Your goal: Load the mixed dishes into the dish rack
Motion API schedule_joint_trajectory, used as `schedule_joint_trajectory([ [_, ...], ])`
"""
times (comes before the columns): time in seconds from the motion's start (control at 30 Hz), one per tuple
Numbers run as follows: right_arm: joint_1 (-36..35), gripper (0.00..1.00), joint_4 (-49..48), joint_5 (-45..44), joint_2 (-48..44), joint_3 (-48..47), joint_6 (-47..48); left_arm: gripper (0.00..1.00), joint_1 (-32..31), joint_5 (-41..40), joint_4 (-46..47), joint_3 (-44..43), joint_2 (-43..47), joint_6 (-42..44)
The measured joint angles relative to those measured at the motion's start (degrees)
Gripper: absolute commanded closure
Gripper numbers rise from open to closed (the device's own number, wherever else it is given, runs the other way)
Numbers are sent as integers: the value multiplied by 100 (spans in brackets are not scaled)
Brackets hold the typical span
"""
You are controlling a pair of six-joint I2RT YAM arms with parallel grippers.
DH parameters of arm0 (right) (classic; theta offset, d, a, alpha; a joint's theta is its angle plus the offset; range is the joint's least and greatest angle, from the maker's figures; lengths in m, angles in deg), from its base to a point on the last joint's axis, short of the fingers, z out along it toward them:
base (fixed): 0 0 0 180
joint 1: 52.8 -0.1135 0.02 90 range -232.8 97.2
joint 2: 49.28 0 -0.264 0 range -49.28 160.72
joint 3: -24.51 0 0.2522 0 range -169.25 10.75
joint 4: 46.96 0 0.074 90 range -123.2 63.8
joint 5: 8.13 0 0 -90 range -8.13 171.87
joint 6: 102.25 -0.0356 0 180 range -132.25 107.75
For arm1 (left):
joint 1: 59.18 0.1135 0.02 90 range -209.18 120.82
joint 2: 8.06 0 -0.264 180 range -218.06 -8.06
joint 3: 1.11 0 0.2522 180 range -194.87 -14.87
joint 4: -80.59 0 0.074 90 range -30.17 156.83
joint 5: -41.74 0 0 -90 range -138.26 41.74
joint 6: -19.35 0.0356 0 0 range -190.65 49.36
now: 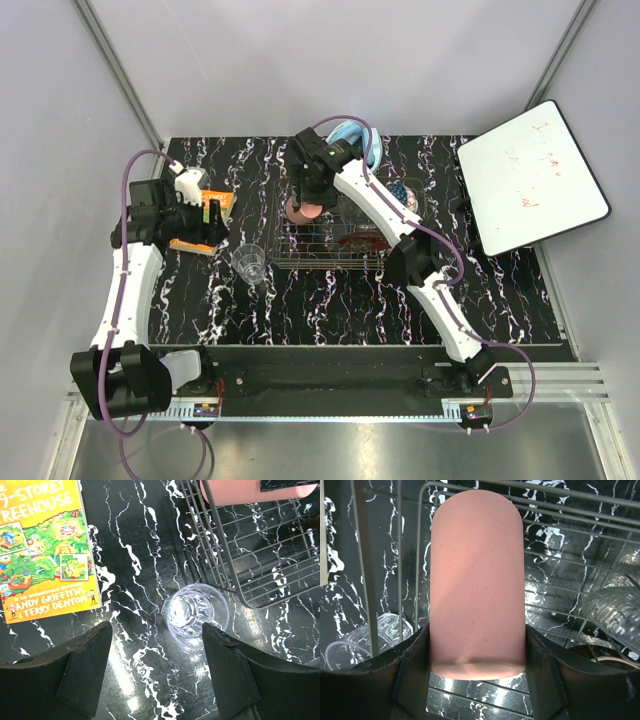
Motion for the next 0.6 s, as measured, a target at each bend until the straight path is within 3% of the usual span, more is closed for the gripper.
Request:
schedule_joint_trajectory([
  [0.1, 0, 80, -68, 50, 11, -2, 4, 24, 0, -22, 9, 7, 0, 22],
  [0.2, 2, 100, -103, 138, 22, -11, 7, 24, 0, -28, 24, 11, 0, 33],
  [0.4, 0, 100, -155, 170, -22, 50, 7, 24, 0, -68, 61, 81, 0, 55],
  [0.6, 2, 100, -219, 28, -398, 721, 74, 24, 0, -79, 70, 87, 0, 48],
])
